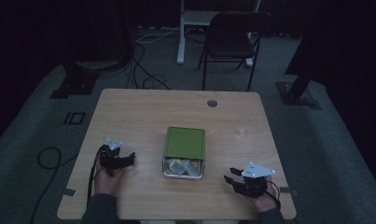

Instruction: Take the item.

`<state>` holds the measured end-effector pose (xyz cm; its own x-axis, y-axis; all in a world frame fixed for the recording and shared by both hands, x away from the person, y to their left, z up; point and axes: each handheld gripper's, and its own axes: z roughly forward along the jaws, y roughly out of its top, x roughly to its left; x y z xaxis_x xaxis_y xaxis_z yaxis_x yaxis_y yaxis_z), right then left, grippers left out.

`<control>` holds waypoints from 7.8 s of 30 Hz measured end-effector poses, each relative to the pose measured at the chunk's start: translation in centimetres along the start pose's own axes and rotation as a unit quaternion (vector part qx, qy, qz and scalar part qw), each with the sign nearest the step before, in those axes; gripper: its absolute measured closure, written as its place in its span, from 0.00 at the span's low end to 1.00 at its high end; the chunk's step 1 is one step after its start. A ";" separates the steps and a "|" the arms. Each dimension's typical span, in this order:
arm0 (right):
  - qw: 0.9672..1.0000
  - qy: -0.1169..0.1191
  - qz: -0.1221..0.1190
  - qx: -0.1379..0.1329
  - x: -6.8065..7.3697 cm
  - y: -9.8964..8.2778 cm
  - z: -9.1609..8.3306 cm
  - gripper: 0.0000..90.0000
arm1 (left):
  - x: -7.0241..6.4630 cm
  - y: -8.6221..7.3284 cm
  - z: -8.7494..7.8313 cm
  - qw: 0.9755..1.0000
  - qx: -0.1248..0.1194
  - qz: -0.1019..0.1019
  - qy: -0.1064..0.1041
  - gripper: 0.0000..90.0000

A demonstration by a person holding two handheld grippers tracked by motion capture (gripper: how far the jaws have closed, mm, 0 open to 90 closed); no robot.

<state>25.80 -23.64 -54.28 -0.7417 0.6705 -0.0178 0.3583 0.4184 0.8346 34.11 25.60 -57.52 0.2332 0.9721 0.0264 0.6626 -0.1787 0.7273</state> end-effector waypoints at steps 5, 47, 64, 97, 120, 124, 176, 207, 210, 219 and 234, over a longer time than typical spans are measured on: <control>1.000 0.008 -0.008 -0.006 0.7 0.6 0.0 0.63 | 0.0 0.0 0.0 1.000 0.000 0.000 0.000 0.17; 0.990 0.120 -0.056 -0.038 6.0 4.5 3.3 0.71 | 0.0 0.0 0.0 1.000 0.000 -0.001 0.002 0.17; 0.988 0.130 -0.080 -0.034 7.8 5.8 5.9 0.71 | 0.0 0.0 0.0 1.000 0.001 -0.001 0.002 0.17; 0.986 0.139 -0.094 -0.014 8.1 6.3 8.6 0.66 | 0.0 0.0 0.0 1.000 0.001 -0.001 0.002 0.17; 0.982 0.163 -0.099 -0.006 9.6 5.8 7.4 0.66 | 0.0 0.0 0.0 1.000 0.001 -0.002 0.002 0.17; 0.981 0.165 -0.101 -0.004 9.9 5.6 7.0 0.68 | 0.0 0.0 0.0 1.000 0.001 -0.001 0.002 0.17; 0.992 0.074 -0.085 -0.049 9.3 7.6 5.3 1.00 | 0.0 0.0 0.0 1.000 0.001 -0.002 0.002 0.17; 0.989 0.064 -0.081 -0.104 7.6 10.5 1.5 1.00 | 0.0 0.0 0.0 1.000 0.001 -0.001 0.002 0.17; 0.989 0.062 -0.079 -0.109 7.3 10.6 1.2 1.00 | 0.0 0.0 0.0 1.000 0.001 -0.001 0.002 0.17; 0.989 0.055 -0.079 -0.113 7.1 10.7 0.4 1.00 | 0.0 0.0 0.0 1.000 0.001 -0.001 0.002 0.17; 0.989 0.044 -0.073 -0.120 6.3 11.0 -1.1 1.00 | 0.0 0.0 0.0 1.000 0.001 -0.001 0.002 0.17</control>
<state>24.43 -15.45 -44.64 -0.8254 0.5538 -0.1093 0.1058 0.3420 0.9337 34.05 25.57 -57.51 0.2285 0.9731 0.0275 0.6649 -0.1767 0.7257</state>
